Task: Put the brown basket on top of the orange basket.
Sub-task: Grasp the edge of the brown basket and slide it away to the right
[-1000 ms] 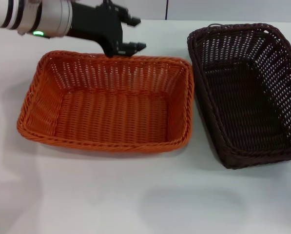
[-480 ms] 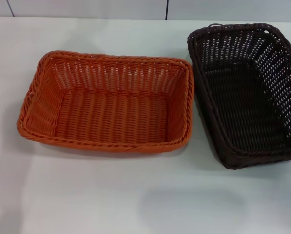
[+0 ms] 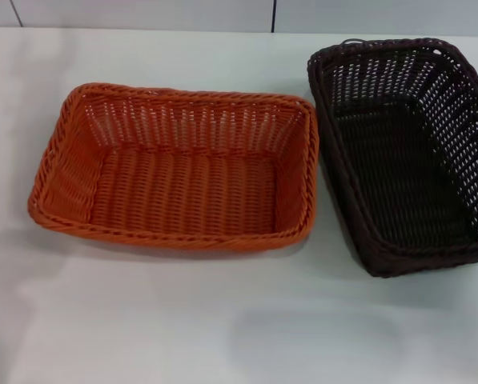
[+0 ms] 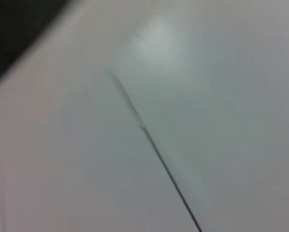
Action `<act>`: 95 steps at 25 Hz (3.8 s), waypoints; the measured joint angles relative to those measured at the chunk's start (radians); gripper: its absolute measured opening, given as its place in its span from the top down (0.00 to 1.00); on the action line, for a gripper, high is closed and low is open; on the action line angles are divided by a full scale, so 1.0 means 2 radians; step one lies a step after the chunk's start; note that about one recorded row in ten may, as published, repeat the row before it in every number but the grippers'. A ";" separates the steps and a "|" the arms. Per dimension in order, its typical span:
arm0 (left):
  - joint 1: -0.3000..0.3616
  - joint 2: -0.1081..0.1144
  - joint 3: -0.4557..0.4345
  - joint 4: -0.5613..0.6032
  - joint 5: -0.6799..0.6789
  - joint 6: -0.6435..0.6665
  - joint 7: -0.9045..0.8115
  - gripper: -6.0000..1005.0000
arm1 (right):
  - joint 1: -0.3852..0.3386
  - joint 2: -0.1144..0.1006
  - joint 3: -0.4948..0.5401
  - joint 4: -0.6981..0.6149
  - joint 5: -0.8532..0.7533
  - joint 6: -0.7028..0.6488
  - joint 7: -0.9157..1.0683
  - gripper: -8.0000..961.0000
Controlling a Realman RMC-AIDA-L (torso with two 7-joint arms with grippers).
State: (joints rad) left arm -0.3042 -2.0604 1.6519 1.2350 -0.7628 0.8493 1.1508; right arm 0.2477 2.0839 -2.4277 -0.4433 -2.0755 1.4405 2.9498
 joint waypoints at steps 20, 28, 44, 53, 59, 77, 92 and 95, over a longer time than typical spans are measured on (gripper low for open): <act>0.052 -0.004 -0.046 -0.517 0.128 0.336 -0.515 0.20 | 0.078 -0.093 0.134 -0.460 -0.124 -0.550 -0.001 0.14; 0.056 -0.003 -0.046 -0.520 0.125 0.312 -0.522 0.20 | 0.164 -0.007 0.432 -0.642 -0.143 -1.172 -0.081 0.14; 0.039 0.000 -0.068 -0.521 0.125 0.233 -0.517 0.20 | 0.246 -0.049 0.714 -0.625 -0.041 -1.768 -0.196 0.14; 0.032 0.000 -0.071 -0.521 0.125 0.215 -0.516 0.20 | 0.221 -0.040 0.649 -0.630 -0.118 -1.796 -0.288 0.14; 0.030 0.000 -0.071 -0.520 0.125 0.209 -0.516 0.20 | 0.227 -0.015 0.571 -0.621 -0.226 -1.774 -0.309 0.14; 0.029 0.001 -0.072 -0.520 0.125 0.199 -0.516 0.20 | 0.245 -0.005 0.474 -0.476 -0.269 -1.683 -0.305 0.19; 0.026 0.001 -0.072 -0.520 0.125 0.202 -0.516 0.20 | 0.238 -0.005 0.444 -0.475 -0.312 -1.661 -0.331 0.42; 0.026 0.001 -0.072 -0.521 0.125 0.202 -0.515 0.20 | 0.239 -0.005 0.444 -0.475 -0.312 -1.660 -0.336 0.49</act>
State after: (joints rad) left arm -0.2520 -2.0585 1.5078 0.1927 -0.5124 1.2528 0.1212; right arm 0.7259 2.0739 -1.5404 -1.3939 -2.6993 -1.8787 2.2770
